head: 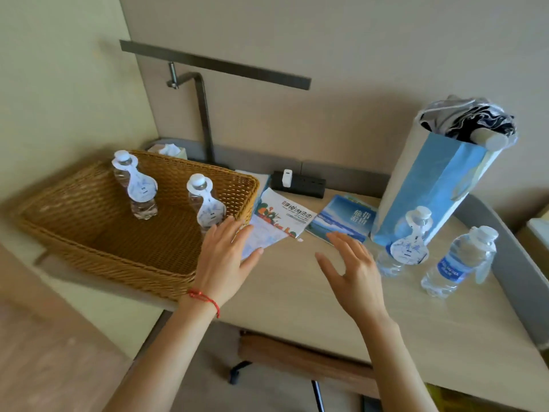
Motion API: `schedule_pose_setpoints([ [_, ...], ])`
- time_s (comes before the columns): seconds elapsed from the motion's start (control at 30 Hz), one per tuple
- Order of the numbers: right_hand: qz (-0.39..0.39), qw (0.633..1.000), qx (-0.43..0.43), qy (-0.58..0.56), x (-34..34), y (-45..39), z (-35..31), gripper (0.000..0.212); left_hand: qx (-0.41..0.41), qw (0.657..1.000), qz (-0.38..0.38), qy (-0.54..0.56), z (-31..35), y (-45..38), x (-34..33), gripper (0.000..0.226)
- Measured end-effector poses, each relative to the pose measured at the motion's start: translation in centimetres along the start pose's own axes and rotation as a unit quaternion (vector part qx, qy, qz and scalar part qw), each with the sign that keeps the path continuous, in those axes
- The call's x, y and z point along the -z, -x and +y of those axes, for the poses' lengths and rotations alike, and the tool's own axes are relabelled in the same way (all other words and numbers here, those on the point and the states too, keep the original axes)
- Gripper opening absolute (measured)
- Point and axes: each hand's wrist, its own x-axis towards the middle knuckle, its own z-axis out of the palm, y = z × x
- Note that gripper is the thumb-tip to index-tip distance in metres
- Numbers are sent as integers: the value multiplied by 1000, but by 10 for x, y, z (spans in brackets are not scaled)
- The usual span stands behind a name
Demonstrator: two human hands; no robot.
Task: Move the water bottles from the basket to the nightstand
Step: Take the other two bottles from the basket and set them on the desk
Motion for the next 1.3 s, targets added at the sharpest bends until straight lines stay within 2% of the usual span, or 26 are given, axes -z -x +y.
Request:
schedule_pose_setpoints([
  [0.3, -46, 997, 2, -61, -55, 14, -110, 38, 86, 996, 3, -22, -93, 62, 70, 44],
  [0.47, -62, 995, 34, -77, -79, 3, -149, 39, 114, 993, 19, -33, -132, 73, 95, 43],
  [0.73, -86, 993, 25, -76, -121, -49, -151, 41, 151, 987, 40, -47, -184, 54, 96, 44],
  [1.0, -95, 990, 1, -105, -171, -104, -143, 39, 185, 981, 18, -48, -240, 12, 84, 47],
  [1.3, -91, 989, -51, -101, -200, -138, -142, 43, 192, 980, 22, 55, -301, -49, 67, 44],
])
